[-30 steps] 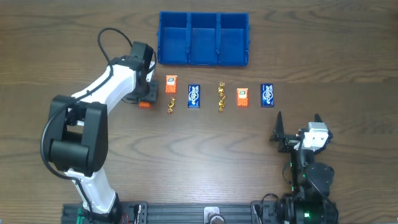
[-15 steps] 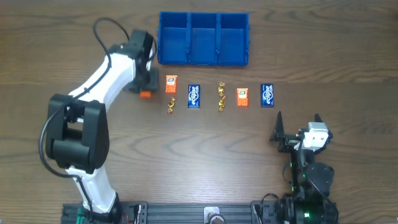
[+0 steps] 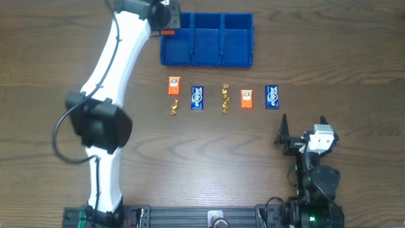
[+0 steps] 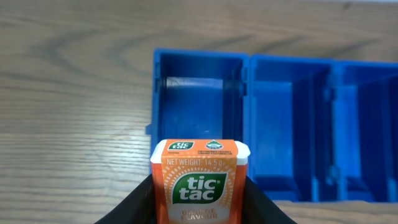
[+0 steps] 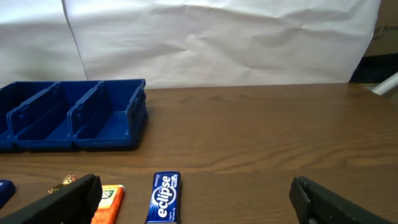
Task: Sort Candies Into Trays
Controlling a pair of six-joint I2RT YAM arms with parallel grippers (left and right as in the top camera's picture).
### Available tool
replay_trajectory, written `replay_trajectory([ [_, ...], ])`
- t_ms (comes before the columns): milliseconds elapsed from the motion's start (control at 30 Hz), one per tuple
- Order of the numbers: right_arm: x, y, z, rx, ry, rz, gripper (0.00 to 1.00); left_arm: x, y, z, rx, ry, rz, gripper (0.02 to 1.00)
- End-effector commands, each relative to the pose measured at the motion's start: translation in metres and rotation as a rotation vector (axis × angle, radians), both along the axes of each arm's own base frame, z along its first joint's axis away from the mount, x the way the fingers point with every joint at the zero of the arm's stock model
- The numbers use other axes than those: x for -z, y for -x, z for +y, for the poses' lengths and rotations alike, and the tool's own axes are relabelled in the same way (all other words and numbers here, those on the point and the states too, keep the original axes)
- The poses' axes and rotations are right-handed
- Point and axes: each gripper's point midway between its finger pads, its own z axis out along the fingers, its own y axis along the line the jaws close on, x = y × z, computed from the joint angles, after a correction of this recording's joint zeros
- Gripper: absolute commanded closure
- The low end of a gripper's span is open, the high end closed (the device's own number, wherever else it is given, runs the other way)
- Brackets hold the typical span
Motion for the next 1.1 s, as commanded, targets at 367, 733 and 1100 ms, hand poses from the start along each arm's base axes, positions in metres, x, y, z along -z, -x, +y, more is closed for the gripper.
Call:
replay_trajectory([
  [367,0.000,0.001,-0.001,0.003,-0.014,0.001,0.001,0.060,-0.018,-0.009,0.043,-0.034,0.062,0.776],
  [733,0.000,0.001,-0.001,0.003,-0.014,0.001,0.001,0.057,-0.023,-0.008,0.049,-0.073,0.025,0.020],
  [1100,0.000,0.001,-0.001,0.003,-0.014,0.001,0.001,-0.030,0.013,-0.012,0.023,0.004,-0.035,0.020],
])
